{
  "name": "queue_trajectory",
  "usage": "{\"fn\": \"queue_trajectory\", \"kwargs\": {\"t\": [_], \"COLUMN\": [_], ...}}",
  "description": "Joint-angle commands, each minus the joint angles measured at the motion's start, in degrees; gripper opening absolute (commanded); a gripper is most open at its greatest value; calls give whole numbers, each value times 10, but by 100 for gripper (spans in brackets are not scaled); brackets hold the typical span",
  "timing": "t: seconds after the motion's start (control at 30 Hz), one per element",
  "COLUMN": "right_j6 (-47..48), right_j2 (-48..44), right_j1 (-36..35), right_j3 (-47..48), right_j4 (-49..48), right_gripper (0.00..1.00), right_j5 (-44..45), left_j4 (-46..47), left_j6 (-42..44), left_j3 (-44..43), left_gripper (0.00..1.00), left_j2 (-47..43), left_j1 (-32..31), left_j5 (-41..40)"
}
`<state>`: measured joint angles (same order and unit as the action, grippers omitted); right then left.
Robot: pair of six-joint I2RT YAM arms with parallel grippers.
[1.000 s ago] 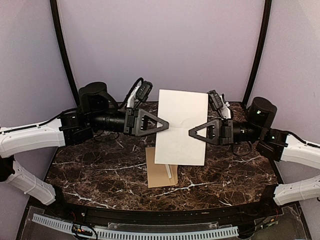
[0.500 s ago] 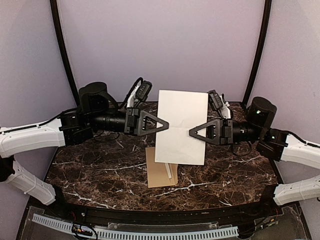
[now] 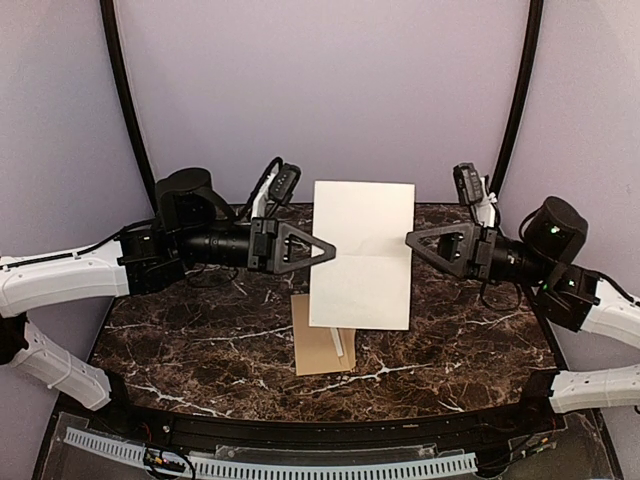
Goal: Place the letter into the envelope and seal it
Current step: Fold the letter.
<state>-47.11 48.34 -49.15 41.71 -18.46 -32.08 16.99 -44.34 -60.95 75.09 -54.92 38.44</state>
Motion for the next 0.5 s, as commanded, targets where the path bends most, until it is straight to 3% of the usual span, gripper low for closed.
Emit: {"fn": "queue_trajectory", "kwargs": {"t": [0.0, 0.2, 0.37, 0.47], "right_j6": [-1, -7, -2, 1], "right_j2": [-2, 13, 18, 22], "right_j1": [-2, -2, -2, -2], "right_j3": [-8, -7, 0, 4], "right_j4": [-20, -14, -9, 2], "right_gripper": [39, 29, 1, 0], "right_j5": [23, 15, 19, 23], "left_j4": [31, 39, 38, 35], "left_j6": [-6, -13, -13, -12], "left_j3": [6, 5, 6, 6], "left_gripper": [0, 0, 0, 0], "left_j2": [-21, -16, -17, -17], "left_j1": [1, 2, 1, 1], "left_j5": [11, 20, 23, 23]}}
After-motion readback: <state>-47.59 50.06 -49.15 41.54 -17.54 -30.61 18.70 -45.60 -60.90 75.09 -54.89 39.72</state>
